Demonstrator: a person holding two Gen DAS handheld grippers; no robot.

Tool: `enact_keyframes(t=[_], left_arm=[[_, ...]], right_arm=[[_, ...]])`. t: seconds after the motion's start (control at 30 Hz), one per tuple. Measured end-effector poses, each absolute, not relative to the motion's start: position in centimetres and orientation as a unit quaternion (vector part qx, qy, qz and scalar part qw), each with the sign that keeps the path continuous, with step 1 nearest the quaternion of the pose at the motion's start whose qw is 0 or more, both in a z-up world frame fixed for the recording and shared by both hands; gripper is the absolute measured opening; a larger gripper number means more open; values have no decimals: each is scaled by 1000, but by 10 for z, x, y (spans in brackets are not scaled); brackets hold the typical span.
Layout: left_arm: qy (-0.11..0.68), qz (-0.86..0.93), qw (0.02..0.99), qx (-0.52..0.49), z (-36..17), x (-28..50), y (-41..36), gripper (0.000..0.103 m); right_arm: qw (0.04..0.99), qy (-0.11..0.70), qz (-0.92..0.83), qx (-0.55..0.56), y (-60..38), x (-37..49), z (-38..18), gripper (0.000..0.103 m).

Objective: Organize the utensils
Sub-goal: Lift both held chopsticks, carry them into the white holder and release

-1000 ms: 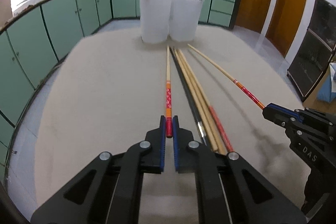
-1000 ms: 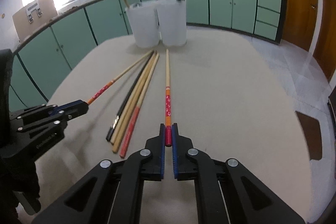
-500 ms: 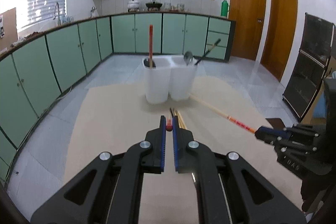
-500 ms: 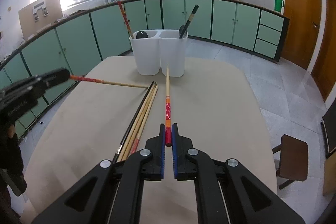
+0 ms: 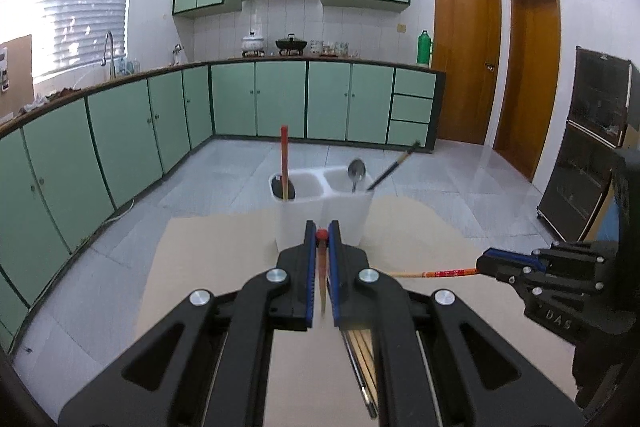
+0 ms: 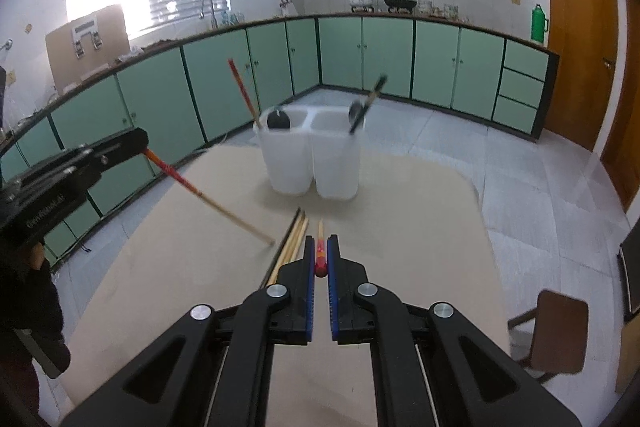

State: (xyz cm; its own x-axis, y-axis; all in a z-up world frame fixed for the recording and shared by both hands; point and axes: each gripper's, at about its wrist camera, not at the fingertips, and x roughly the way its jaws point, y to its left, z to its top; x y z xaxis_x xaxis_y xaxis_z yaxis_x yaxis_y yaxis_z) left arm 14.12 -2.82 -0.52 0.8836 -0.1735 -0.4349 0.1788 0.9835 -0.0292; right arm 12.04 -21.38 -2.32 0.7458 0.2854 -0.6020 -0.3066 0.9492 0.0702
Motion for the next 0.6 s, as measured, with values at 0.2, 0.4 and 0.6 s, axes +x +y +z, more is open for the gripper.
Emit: enact_keyframes(t=[0.2, 0.4, 0.6], left_arm=[[209, -107, 972, 1, 16, 163, -30, 5], [181, -120, 976, -6, 46, 172, -26, 5], [130, -130, 983, 3, 92, 182, -31, 5]], right_arm=[[939, 291, 180, -34, -211, 144, 13, 6], [941, 265, 205, -45, -208, 162, 56, 6], [945, 230, 226, -49, -208, 177, 110, 6]])
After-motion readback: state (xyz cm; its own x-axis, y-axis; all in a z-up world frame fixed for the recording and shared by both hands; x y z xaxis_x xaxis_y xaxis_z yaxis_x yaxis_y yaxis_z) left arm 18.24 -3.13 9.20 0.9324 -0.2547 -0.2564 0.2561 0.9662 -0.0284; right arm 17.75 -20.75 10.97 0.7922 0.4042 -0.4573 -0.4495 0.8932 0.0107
